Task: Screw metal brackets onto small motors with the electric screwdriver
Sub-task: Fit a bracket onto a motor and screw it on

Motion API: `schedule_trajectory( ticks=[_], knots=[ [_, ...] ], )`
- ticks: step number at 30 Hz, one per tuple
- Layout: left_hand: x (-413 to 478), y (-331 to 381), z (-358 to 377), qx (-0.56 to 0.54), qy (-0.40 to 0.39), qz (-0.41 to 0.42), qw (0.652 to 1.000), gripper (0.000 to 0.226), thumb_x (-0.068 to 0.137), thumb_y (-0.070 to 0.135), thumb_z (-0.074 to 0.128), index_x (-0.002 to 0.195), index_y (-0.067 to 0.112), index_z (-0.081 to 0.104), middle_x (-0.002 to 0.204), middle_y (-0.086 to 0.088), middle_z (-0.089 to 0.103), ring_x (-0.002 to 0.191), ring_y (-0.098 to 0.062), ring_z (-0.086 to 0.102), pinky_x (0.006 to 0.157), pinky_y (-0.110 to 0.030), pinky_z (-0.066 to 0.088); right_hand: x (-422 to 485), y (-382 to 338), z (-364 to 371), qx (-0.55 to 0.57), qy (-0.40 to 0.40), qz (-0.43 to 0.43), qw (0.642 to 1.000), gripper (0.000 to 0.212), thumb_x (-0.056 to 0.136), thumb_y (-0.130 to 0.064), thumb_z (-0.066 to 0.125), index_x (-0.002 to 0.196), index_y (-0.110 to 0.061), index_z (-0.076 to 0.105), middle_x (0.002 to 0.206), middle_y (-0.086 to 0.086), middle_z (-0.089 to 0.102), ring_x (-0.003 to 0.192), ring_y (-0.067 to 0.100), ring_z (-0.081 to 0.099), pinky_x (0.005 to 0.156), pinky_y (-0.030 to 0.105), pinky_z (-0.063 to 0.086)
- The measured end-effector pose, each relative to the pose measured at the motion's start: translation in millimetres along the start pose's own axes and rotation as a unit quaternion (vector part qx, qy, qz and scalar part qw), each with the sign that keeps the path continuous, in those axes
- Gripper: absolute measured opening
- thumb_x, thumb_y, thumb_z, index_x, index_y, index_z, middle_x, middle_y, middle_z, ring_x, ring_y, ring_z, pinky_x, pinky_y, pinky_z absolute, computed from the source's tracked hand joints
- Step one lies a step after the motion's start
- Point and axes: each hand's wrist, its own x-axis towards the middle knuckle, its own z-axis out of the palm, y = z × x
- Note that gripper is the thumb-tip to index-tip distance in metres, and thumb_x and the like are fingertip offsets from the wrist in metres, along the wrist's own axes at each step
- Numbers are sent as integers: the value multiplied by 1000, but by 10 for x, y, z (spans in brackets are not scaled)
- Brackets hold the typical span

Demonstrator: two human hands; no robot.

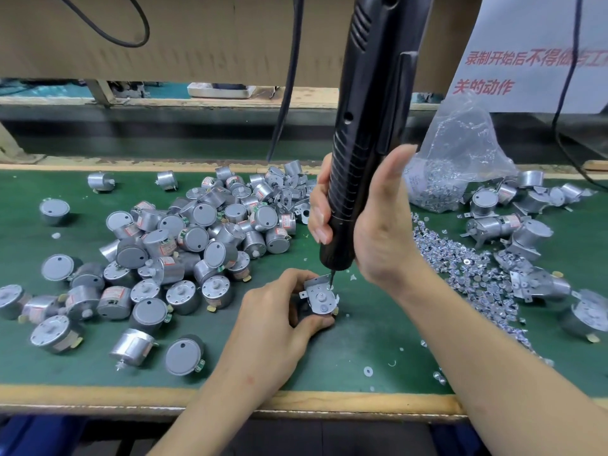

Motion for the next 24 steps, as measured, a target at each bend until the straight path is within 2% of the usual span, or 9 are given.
schedule_trajectory(
  ticks=[5, 9, 15, 19, 24],
  knots=[
    [-5, 0, 0, 2, 6, -1, 1000, 40, 71, 29, 87, 100, 36, 61, 77, 34, 57, 64, -7, 53, 61, -10, 36, 0, 39, 47, -15, 10, -10, 1000, 68, 71, -87, 46, 79, -22, 61, 56, -3, 55, 43, 17, 46, 47, 27, 42],
    [-5, -4, 5, -9, 5, -5, 1000, 40, 71, 28, 88, 100, 35, 61, 70, 27, 57, 60, -7, 51, 59, -11, 36, 4, 50, 36, -31, 17, -20, 999, 68, 73, -86, 43, 80, -20, 59, 57, -3, 56, 43, 18, 47, 48, 28, 43],
    [-11, 3, -2, -13, 7, -6, 1000, 43, 71, 29, 87, 97, 42, 56, 75, 23, 59, 62, -7, 52, 59, -10, 36, 22, 60, 27, -38, 19, -19, 999, 71, 73, -87, 42, 81, -18, 58, 57, -3, 56, 43, 17, 49, 49, 28, 43],
    [-10, -13, 6, -14, 15, -8, 1000, 40, 70, 29, 88, 100, 35, 62, 66, 12, 59, 61, -6, 51, 59, -11, 36, 24, 70, 30, -44, 15, -22, 999, 71, 74, -86, 41, 80, -18, 58, 58, -2, 56, 43, 19, 49, 48, 29, 43],
    [-7, 0, 3, -2, 14, -7, 1000, 41, 70, 31, 88, 102, 36, 62, 83, 22, 60, 63, -5, 53, 60, -12, 37, 19, 96, 40, -45, 10, -17, 999, 71, 75, -86, 41, 81, -17, 58, 58, -2, 56, 44, 19, 48, 48, 28, 44]
  ],
)
